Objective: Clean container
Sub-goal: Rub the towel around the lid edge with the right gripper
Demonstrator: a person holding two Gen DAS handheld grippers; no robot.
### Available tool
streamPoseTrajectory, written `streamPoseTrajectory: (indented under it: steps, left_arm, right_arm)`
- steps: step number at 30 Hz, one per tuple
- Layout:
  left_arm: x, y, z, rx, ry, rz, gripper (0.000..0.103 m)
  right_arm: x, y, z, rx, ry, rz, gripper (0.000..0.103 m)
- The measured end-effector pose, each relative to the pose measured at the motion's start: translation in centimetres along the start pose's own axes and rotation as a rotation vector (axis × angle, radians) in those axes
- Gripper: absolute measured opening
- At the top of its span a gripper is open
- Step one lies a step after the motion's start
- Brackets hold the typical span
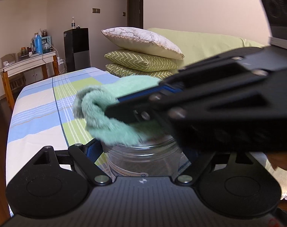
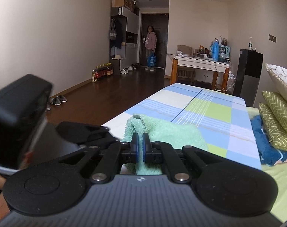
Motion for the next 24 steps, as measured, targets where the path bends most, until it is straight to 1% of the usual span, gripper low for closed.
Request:
streamPoseTrajectory:
  steps: [2,5,10,16,19,24]
  left_arm:
    - [0.0,0.0,0.0,0.001,-0.001,0.0,0.086]
    - [0.0,0.0,0.0,0.003,-0.003,-0.002,0.086]
    - [0.0,-0.2,0.0,0.006,-0.007,-0.002,0.086]
    - [0.0,-0.2,0.1,0.007,-0.003,-0.003,0.086]
    - [-0.1,-0.3,0.1,0.005,-0.002,-0.002,0.086]
    - [-0.2,-0.3,0.1,-0.002,0.001,-0.002,0.086]
  right_arm:
    - [0.1,0.1,-0.9,0.027,-0.002,0.0,0.002]
    - [0.6,1.3,-1.8,0.053,-0.02,0.003,0.003]
    - [1.5,3.8,-1.6,0.073,-0.024,0.013,0.003]
    - [1.8,5.0,0.5,0.027,-0.022,0.014,0.003]
    - [1.4,4.4,1.4,-0.001,-0.007,0.012,0.003]
    - [0.7,2.3,1.1,-0.021,-0.016,0.0,0.003]
Point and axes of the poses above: each gripper's, at about its wrist camera, not at the fingertips, and y roughly against the way its jaws point, z to its left, x to its underside, the point moved 5 cm from there along -y, roughly the way its jaws point, and after that the axes turned 1 degree about z, right-handed, at the moved point
